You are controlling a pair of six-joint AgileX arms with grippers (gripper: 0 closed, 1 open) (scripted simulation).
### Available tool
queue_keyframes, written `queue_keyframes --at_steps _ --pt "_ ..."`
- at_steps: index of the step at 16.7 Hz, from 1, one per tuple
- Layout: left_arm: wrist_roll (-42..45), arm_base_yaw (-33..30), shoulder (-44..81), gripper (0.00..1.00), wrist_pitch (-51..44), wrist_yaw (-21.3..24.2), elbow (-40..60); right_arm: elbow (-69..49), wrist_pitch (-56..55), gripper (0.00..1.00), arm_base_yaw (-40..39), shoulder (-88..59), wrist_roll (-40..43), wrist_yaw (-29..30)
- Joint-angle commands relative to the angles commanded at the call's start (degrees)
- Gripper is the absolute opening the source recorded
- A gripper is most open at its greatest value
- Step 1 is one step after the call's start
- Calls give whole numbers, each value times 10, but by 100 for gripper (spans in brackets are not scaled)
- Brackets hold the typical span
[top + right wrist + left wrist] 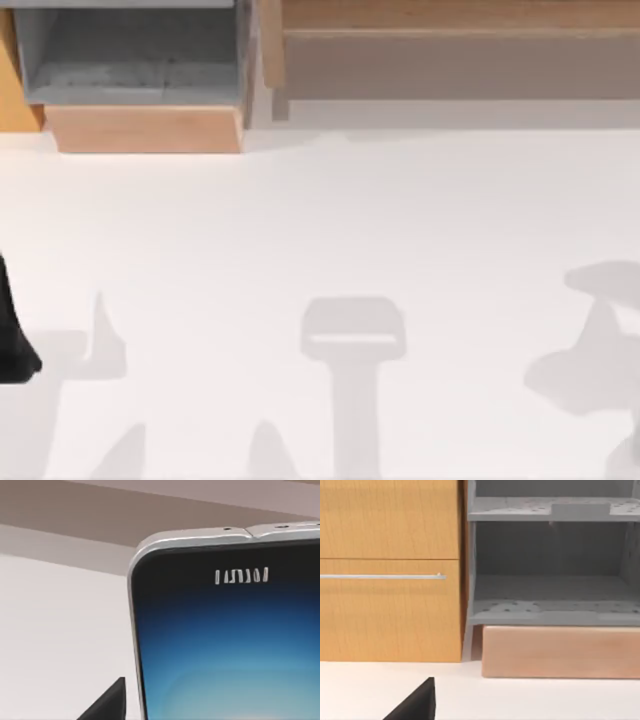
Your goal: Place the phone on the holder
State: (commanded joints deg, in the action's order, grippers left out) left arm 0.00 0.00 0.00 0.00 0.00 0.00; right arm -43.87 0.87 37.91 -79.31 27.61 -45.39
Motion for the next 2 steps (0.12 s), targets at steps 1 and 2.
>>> queue_keyframes --at_steps 1,2 --pt "0 0 0 100 0 0 0 0 0 100 0 0 0 0" --pt "0 0 0 100 0 0 0 0 0 100 0 0 0 0"
